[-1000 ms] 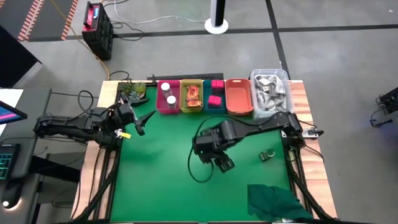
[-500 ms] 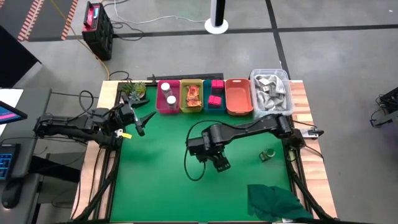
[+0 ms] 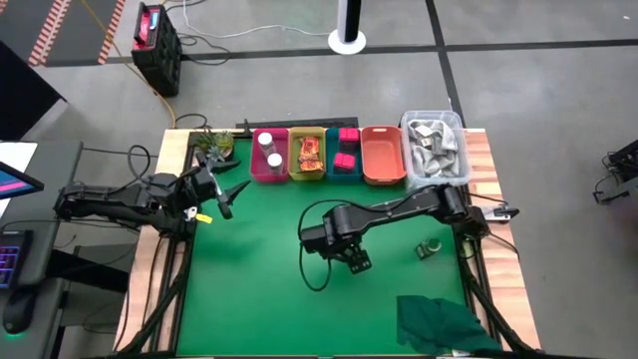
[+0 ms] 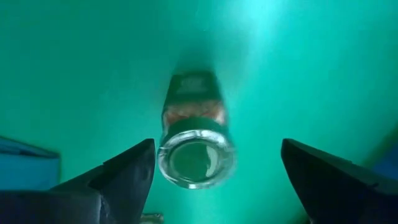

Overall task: Sort spices by type
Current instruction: Put the left green seasoning bottle into the orange bin

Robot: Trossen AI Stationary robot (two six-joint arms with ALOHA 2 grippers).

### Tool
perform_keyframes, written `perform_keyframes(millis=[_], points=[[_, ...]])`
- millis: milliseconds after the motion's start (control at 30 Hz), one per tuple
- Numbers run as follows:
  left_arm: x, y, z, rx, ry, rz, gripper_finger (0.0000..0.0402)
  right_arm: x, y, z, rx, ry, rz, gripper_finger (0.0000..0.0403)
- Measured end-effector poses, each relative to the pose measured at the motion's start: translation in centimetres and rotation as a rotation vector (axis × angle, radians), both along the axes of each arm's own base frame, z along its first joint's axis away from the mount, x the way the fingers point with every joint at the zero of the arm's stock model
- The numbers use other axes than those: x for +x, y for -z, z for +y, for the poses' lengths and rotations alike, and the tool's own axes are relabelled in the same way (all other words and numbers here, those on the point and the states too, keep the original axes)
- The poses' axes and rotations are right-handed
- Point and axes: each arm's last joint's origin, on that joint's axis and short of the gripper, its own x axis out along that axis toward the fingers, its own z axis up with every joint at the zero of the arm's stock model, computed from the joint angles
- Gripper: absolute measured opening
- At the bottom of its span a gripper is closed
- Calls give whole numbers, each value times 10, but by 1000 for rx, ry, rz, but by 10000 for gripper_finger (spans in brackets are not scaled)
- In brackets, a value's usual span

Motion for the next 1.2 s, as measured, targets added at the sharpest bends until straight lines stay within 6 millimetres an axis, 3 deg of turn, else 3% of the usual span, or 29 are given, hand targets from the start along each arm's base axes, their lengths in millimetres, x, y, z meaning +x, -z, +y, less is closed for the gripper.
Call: perform_keyframes(millis=[567,733,1000,1200], points=[[0,0,0,-1,0,-1,259,-8,48,-1,-5,85,88,365],[0,0,0,0,0,-1,259,-7,52,0,-4,96,74,327],[0,0,0,-1,0,-1,259,-5,53,0,1,109,49,221],[0,0,0,-2,0,-2,259,-7,48,-4,-5,117,82,220]])
